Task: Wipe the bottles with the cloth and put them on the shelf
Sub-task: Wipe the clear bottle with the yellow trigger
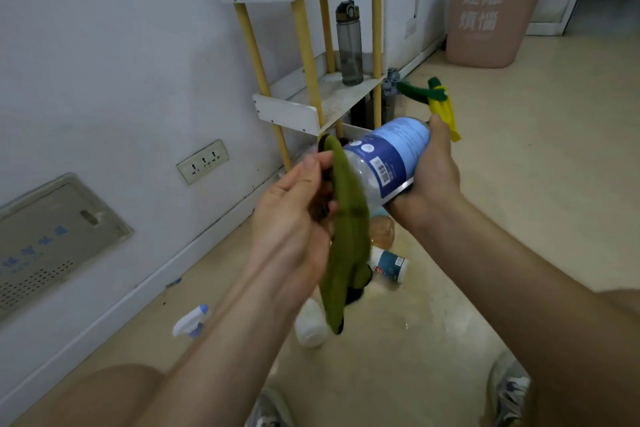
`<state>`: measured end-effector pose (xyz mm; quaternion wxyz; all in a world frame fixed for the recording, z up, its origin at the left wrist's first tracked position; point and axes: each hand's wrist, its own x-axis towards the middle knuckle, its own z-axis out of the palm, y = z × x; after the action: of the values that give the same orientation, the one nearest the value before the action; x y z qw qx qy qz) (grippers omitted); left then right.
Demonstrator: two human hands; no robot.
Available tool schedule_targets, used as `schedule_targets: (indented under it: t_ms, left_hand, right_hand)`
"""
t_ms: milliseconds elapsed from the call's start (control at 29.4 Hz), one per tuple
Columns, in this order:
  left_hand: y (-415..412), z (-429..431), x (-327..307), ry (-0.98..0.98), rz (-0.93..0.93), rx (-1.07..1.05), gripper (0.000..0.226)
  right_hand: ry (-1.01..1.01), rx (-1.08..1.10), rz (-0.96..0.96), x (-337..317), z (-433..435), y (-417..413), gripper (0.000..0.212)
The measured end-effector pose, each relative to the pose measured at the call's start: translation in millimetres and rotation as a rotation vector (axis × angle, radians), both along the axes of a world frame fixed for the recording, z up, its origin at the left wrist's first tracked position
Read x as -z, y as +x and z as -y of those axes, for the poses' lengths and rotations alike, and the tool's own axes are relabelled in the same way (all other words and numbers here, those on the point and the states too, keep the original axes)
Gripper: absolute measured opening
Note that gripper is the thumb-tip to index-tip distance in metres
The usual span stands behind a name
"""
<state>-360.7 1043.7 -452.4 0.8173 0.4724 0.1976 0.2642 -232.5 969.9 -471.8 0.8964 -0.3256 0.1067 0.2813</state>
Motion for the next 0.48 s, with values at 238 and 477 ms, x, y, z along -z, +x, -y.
schedule_targets:
  t_ms: [238, 477]
  left_hand:
    - [-5.6, -0.9, 4.4, 0.847, 0.052, 0.034, 0.037]
    - [17.7, -0.7, 10.7, 1.676, -0.005, -0.517, 0.033]
  right_hand:
    - [0.047, -0.055, -0.044, 0.5, -0.2, -3.4, 0.067]
    - [-0.028, -0.172, -0.049, 0.3, -10.0, -18.9, 0.054]
